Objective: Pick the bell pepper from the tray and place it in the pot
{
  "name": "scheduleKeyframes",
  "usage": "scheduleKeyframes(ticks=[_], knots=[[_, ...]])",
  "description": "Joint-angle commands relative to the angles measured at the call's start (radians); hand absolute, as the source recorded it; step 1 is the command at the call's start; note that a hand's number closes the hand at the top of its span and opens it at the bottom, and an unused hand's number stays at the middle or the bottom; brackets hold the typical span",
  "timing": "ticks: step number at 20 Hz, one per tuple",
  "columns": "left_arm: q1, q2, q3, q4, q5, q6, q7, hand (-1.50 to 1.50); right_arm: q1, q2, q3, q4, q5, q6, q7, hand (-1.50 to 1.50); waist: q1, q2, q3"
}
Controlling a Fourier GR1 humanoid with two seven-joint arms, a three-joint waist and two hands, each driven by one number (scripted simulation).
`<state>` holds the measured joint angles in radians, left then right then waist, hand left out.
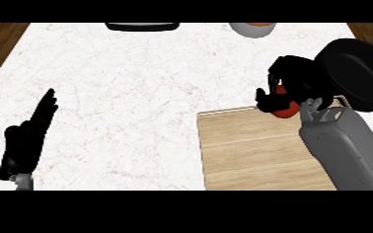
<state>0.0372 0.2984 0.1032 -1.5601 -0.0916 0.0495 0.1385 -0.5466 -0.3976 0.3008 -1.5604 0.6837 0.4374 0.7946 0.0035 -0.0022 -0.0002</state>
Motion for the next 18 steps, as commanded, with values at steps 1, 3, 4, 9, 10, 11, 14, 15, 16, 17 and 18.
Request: scheduleKeyframes(ticks=[1,3,4,9,10,11,14,15,16,17,18], knots=[[-0.018,-0.003,0.006,0.009,0.004,-0.002,0.01,0.0,-0.085,-0.051,-0.018,-0.082,0.109,-0.041,0.049,1.5,-0.006,-0.002,-0.001],[0.021,0.001,0.008,-0.009,0.001,-0.005,0.0,0.0,-0.113,-0.079,-0.059,-0.098,0.168,-0.115,0.061,1.5,0.001,-0.003,0.0],[-0.006,0.003,0.004,0.023,-0.008,-0.005,-0.01,0.0,-0.137,-0.085,-0.033,-0.169,0.199,-0.079,0.118,1.5,-0.014,-0.006,-0.001],[-0.025,-0.023,-0.003,0.028,-0.017,0.007,-0.009,0.0,-0.151,-0.116,-0.197,-0.186,0.166,-0.147,0.06,1.5,-0.008,0.001,0.0],[0.009,0.007,0.027,0.013,0.014,-0.03,-0.017,0.0,-0.109,-0.096,-0.197,-0.206,0.19,-0.204,0.063,1.5,-0.003,0.001,0.0],[-0.059,0.015,0.032,0.043,0.009,-0.028,0.008,0.0,-0.109,-0.085,-0.209,-0.207,0.188,-0.195,0.071,1.5,-0.007,0.002,0.0],[0.014,0.006,0.026,-0.013,0.014,-0.041,-0.002,0.0,-0.184,-0.123,-0.318,-0.115,0.155,-0.229,-0.005,1.5,0.008,0.003,0.001],[-0.048,0.016,0.053,0.09,0.005,-0.037,-0.04,0.0,-0.167,-0.093,-0.294,-0.178,0.171,-0.202,0.045,1.5,-0.003,0.002,0.0],[-0.036,0.008,0.053,0.087,0.017,-0.046,-0.055,0.0,-0.15,-0.092,-0.317,-0.159,0.167,-0.25,0.003,1.5,-0.001,0.003,0.0],[-0.019,-0.022,0.014,0.007,-0.009,-0.017,0.014,0.0,-0.12,-0.136,-0.37,-0.091,0.15,-0.292,-0.094,1.5,0.001,0.003,0.001],[-0.028,0.008,0.047,0.044,0.008,-0.046,-0.03,0.0,-0.153,-0.15,-0.397,-0.077,0.132,-0.275,-0.108,1.5,0.001,0.003,0.0]])
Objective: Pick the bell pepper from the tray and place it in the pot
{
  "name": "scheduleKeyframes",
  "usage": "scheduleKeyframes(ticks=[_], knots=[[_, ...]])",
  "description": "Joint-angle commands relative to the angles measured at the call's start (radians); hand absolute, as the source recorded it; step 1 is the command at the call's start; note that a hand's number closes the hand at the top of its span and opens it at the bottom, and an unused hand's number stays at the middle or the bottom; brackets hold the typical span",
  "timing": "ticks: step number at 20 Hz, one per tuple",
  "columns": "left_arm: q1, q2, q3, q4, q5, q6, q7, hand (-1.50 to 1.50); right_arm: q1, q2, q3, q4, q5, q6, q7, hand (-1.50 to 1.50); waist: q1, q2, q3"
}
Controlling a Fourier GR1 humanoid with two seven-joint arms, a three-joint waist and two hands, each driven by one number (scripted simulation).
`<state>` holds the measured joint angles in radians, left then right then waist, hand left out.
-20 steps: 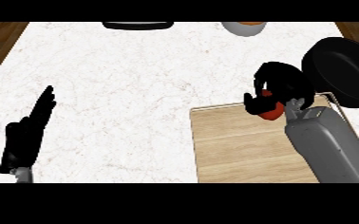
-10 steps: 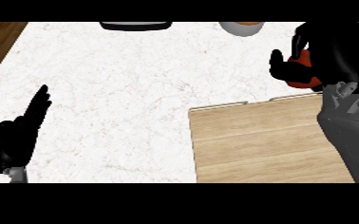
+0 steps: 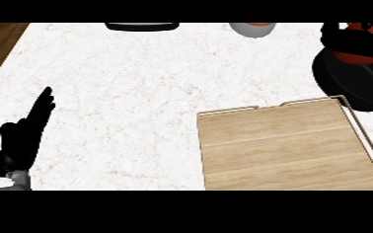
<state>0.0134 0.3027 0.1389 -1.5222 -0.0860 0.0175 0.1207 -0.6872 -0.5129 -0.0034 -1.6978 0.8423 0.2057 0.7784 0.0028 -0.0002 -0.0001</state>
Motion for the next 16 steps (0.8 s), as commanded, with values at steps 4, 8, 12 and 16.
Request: scheduleKeyframes(ticks=[4,8,12,16], knots=[[-0.029,-0.009,0.001,0.004,-0.016,-0.002,0.012,0.0,-0.08,-0.107,-0.182,0.277,-0.052,-0.085,-0.238,1.5,0.008,0.005,0.0],[-0.023,-0.022,-0.012,-0.011,-0.032,-0.007,0.026,0.0,-0.131,-0.11,-0.211,0.402,-0.07,-0.116,-0.327,1.5,0.008,0.003,0.0],[-0.028,-0.028,-0.014,-0.061,-0.032,-0.006,0.065,0.0,-0.181,-0.153,-0.237,0.599,-0.044,-0.18,-0.44,1.5,0.013,0.004,0.0],[-0.042,-0.041,-0.022,-0.03,-0.053,0.009,0.028,0.0,-0.278,-0.178,-0.254,0.892,-0.017,-0.274,-0.586,1.5,0.035,0.013,0.001]])
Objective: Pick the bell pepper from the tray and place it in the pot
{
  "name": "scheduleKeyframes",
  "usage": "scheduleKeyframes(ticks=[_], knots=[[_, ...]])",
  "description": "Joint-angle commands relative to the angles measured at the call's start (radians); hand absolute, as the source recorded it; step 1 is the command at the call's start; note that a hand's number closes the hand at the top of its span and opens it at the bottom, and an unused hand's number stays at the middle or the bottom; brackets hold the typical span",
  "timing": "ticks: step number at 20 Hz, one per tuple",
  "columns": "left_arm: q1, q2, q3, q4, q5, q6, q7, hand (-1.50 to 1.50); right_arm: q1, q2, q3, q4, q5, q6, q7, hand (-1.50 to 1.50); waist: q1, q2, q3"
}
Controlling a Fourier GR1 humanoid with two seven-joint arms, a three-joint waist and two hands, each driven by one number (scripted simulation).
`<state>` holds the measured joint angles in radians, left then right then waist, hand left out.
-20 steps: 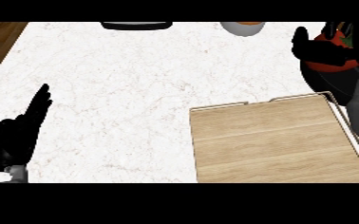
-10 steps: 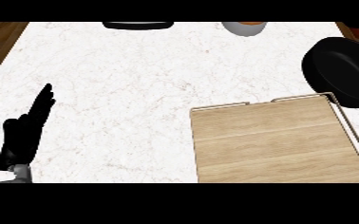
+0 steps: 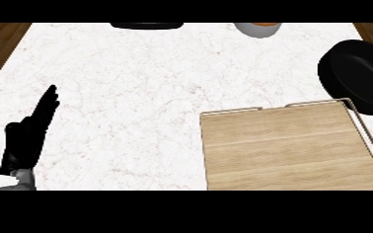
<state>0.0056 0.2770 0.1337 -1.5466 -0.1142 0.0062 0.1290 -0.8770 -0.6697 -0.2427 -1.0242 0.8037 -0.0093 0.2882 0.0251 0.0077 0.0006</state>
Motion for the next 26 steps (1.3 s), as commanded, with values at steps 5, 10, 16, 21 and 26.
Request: scheduleKeyframes(ticks=[5,10,16,21,26], knots=[[-0.018,0.013,0.015,-0.003,0.015,-0.028,0.008,0.0,-0.124,-0.039,-0.019,0.448,0.075,-0.174,-0.216,1.5,0.024,0.01,0.001],[-0.017,-0.033,-0.034,-0.028,-0.044,0.023,0.014,0.0,-0.181,-0.07,-0.014,0.622,0.109,-0.19,-0.291,1.5,0.037,0.015,0.002],[-0.05,-0.026,-0.022,0.009,-0.02,-0.003,-0.002,0.0,-0.214,-0.052,-0.127,0.742,0.002,-0.178,-0.325,-1.5,0.046,0.022,0.003],[-0.07,0.008,0.005,0.028,-0.003,-0.032,0.0,0.0,-0.246,-0.071,-0.172,0.784,-0.04,-0.159,-0.408,-1.5,0.049,0.023,0.003],[-0.037,-0.031,-0.015,0.061,-0.015,-0.016,-0.049,0.0,-0.22,-0.079,-0.277,0.758,-0.146,-0.225,-0.57,-1.5,0.037,0.023,0.004]])
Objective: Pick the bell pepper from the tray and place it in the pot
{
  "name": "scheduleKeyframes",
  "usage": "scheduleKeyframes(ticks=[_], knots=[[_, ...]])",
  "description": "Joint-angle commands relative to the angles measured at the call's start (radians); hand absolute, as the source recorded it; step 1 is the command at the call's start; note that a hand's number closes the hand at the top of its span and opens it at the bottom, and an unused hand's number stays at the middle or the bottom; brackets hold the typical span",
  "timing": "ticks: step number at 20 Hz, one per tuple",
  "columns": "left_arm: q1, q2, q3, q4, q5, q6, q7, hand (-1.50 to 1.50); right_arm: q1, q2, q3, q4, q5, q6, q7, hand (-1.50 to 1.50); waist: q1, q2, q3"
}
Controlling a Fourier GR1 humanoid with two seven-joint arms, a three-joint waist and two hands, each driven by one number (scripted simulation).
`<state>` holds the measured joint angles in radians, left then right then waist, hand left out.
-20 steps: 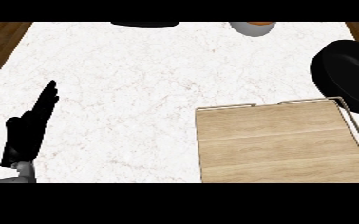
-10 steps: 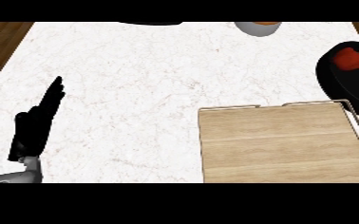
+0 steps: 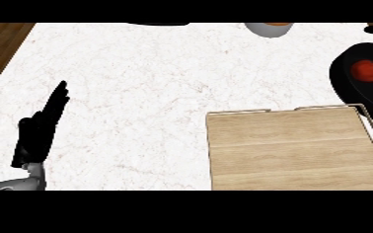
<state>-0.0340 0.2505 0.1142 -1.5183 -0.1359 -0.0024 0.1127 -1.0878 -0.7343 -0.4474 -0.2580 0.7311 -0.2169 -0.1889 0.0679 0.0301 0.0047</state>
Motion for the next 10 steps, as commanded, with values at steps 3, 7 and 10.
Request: scheduleKeyframes(ticks=[3,7,10], knots=[[0.009,-0.016,-0.003,0.004,-0.015,0.022,-0.009,0.0,-0.032,0.026,-0.182,-0.04,-0.189,-0.073,-0.149,-1.5,-0.012,-0.007,0.001],[-0.053,0.012,0.015,0.023,-0.002,0.001,0.043,0.0,-0.074,0.003,-0.235,-0.012,-0.247,-0.029,-0.143,-1.5,-0.019,-0.008,-0.001],[0.033,0.008,0.027,-0.016,0.004,0.002,0.007,0.0,-0.004,-0.072,-0.257,0.022,-0.284,0.121,-0.173,-1.5,-0.029,-0.017,-0.002]])
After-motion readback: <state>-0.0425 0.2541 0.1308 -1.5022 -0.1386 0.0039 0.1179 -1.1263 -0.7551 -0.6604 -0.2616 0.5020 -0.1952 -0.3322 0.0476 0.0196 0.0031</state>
